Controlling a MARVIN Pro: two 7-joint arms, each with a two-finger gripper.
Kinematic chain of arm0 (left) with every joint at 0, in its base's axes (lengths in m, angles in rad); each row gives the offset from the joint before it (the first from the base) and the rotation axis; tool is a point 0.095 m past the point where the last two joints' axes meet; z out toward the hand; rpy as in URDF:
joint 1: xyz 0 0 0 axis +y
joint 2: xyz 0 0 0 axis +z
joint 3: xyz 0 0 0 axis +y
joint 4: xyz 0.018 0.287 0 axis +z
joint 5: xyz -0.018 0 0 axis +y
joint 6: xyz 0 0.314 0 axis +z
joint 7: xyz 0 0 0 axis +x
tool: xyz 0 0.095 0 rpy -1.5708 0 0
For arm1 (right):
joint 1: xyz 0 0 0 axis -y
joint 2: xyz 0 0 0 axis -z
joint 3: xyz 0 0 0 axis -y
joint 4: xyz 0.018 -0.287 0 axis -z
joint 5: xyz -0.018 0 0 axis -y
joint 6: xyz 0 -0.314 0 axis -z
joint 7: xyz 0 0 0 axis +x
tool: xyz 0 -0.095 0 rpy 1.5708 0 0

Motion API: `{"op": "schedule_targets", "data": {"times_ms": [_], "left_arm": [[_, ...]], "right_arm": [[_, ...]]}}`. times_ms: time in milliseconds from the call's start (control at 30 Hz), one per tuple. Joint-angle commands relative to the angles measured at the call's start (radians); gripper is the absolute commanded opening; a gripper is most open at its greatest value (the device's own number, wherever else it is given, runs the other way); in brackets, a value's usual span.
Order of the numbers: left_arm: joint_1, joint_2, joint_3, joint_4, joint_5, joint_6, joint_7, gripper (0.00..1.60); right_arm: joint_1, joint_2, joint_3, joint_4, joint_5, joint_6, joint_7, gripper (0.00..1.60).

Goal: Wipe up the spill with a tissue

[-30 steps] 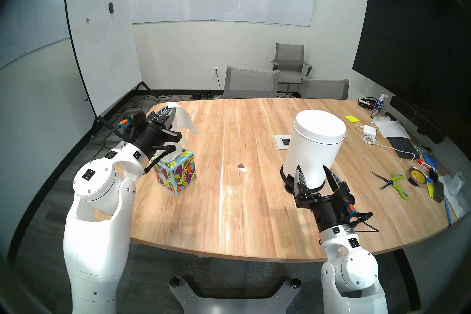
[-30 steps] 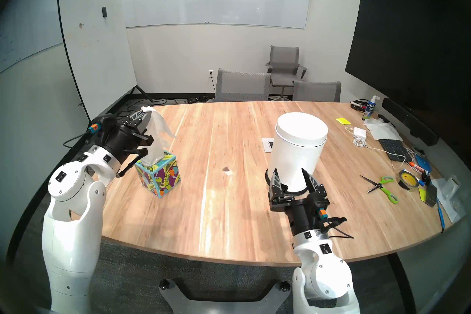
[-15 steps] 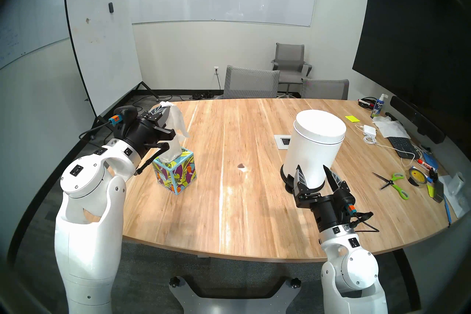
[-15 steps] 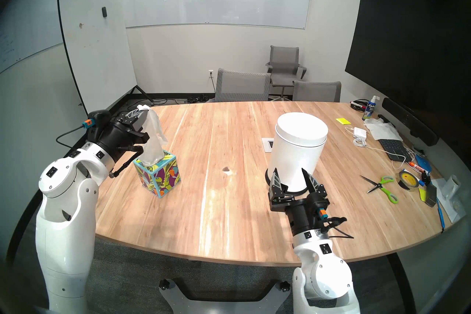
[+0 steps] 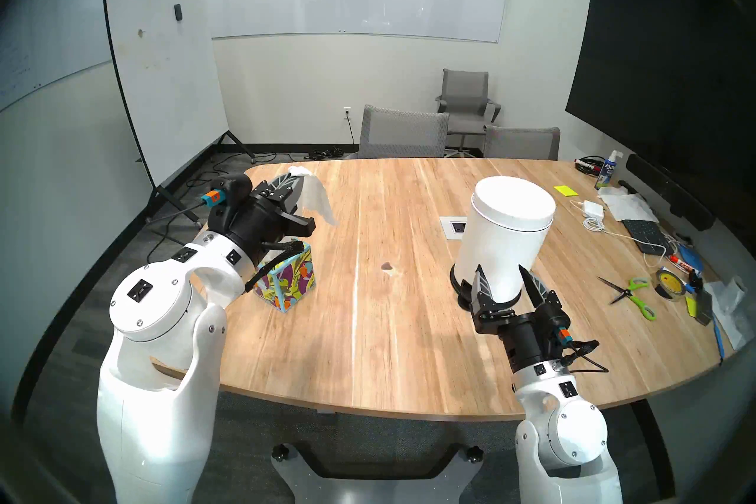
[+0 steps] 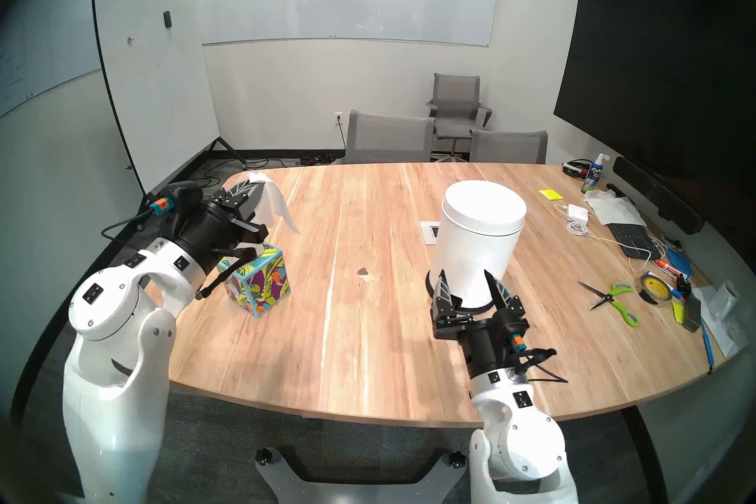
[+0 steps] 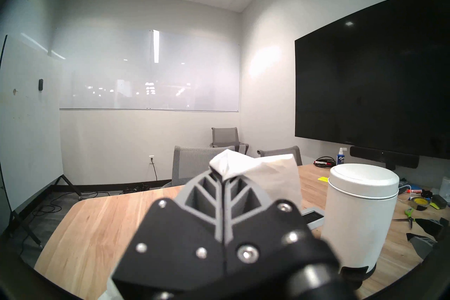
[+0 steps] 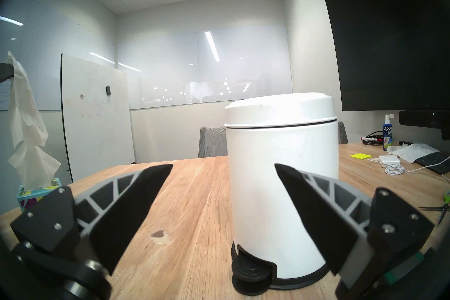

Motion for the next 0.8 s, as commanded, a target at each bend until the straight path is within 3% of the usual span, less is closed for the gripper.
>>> {"op": "schedule_targets", "data": {"times_ms": [0,300,333,567,767], "left_arm": [[0.01,-0.015,0.039,-0.054,0.018,0.003,0.02,0.0],[0.17,0.007,0.009,-0.022,0.031,-0.08,0.001,0.0],[0.155,0.009,0.006,-0.005,0.03,-0.071,-0.003,0.0],[0.248,0.032,-0.053,0.032,0.023,-0.146,-0.068,0.0],[0.327,0.047,-0.069,0.086,0.041,-0.25,-0.122,0.0]], "right_arm": [[0.002,0.003,0.001,-0.025,0.0,-0.004,0.002,1.6],[0.003,0.002,0.001,-0.024,0.0,-0.004,0.002,1.6],[0.003,0.002,0.001,-0.024,0.0,-0.004,0.002,1.6],[0.003,0.002,0.001,-0.023,0.0,-0.005,0.002,1.6],[0.003,0.002,0.001,-0.023,0.0,-0.005,0.002,1.6]]}}
